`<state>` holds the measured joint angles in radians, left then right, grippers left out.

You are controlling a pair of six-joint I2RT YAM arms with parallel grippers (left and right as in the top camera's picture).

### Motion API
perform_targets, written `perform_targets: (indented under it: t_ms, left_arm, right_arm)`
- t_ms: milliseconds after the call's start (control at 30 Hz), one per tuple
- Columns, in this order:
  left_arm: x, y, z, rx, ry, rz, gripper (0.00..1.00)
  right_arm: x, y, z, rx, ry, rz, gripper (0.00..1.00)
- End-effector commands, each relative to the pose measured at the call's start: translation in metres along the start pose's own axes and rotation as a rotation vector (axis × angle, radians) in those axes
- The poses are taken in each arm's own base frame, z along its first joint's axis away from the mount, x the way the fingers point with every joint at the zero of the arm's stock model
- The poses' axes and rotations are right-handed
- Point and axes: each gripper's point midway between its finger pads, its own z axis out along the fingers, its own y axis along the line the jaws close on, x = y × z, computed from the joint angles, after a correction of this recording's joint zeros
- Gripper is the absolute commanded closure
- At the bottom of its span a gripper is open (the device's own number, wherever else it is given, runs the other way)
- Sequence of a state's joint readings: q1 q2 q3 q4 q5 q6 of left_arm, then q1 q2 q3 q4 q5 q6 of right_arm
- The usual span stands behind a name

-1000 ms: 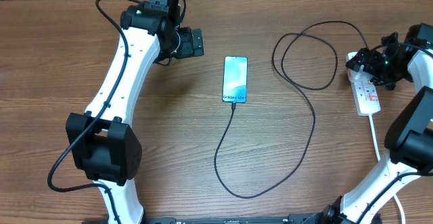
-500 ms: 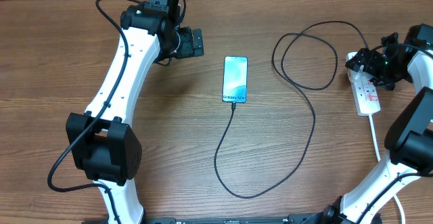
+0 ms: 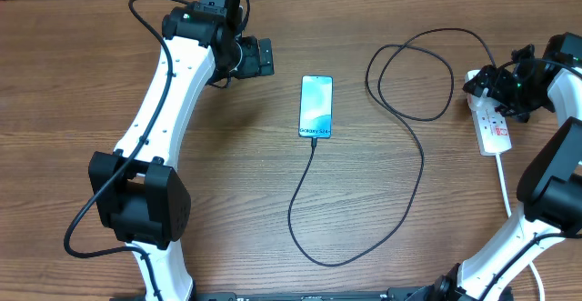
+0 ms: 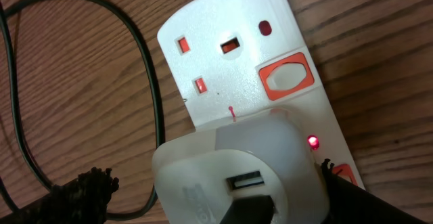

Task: Plug charger to phone and switch on socket
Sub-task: 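Hold the right gripper pressed on the orange switch until it lights, then lift the right gripper up off the power strip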

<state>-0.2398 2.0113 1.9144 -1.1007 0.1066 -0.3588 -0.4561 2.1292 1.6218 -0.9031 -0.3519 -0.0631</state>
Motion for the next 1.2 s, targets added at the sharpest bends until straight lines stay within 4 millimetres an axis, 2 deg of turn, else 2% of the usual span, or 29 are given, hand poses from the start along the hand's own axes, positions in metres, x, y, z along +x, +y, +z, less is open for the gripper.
perform_targets:
  t_ms: [0, 267, 667, 967, 1167]
  left_arm:
    - [-0.009, 0.0, -0.016, 0.001, -0.044, 0.023, 0.0]
    - [-0.009, 0.0, -0.016, 0.0, -0.044, 0.023, 0.0]
    - [-0.009, -0.001, -0.016, 0.0, -0.044, 0.023, 0.0]
    - [-0.008, -0.001, -0.016, 0.001, -0.044, 0.023, 0.0]
    - [-0.009, -0.001, -0.016, 0.0, -0.044, 0.023, 0.0]
  right_arm:
    - [0.033, 0.023, 0.025, -0.088, 0.117, 0.031, 0.04]
    - [0.027, 0.007, 0.024, -0.006, 0.094, 0.06, 0.0]
    - [0.01, -0.008, -0.017, 0.048, 0.034, 0.087, 0.0]
    - [0.004, 0.004, -0.074, 0.092, -0.063, 0.068, 0.0]
    - [0.008, 0.022, -0.125, 0.119, -0.146, 0.035, 0.0]
